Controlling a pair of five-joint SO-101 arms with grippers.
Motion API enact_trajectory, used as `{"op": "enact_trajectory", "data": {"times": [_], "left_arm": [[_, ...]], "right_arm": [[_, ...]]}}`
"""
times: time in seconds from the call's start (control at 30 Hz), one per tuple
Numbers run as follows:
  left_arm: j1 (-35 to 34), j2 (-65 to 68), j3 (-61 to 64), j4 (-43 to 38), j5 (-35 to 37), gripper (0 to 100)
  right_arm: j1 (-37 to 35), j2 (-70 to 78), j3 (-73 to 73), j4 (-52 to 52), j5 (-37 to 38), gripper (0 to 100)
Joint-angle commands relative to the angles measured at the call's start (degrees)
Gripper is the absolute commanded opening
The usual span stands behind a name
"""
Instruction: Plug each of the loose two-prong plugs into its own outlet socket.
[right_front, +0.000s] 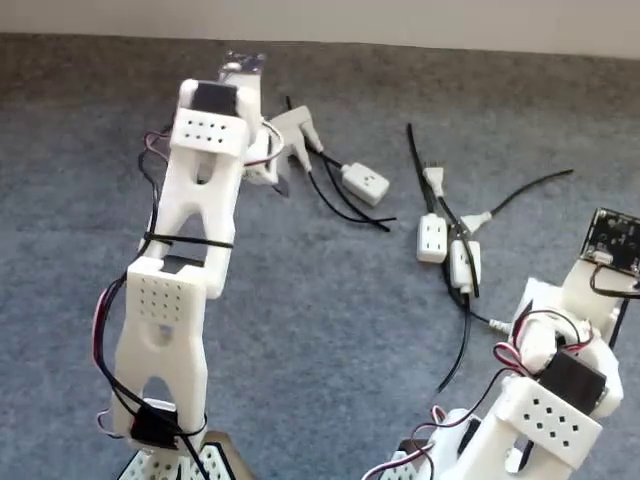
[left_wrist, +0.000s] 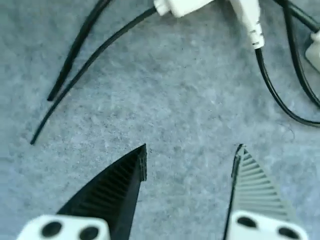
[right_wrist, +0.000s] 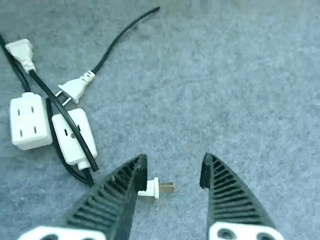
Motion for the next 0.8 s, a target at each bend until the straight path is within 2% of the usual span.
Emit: {"op": "enact_trajectory", "data": {"times": [0.0,0.2,0.3,0.5,0.77], "left_arm": [[-2.15,-3.56,2.59,-3.25,8.09,28],[-9.36,-3.56,9.27,-11.96,10.90,28],[-10.95,-3.56,13.14,-18.20,10.99,28],[-11.82,-3.56,16.66,-25.41,10.99,28],[-11.65,-3.47,16.92,-26.64,10.99,28]], "right_arm": [[-5.49,0.13,-4.79,0.22,-3.34,19.5],[-20.18,15.60,-16.04,5.58,-13.54,19.5],[-24.31,27.12,-23.16,5.85,-18.90,19.5],[-29.93,44.70,-34.07,5.58,-23.38,19.5],[-30.46,62.02,-38.64,-0.40,-23.30,19.5]]}}
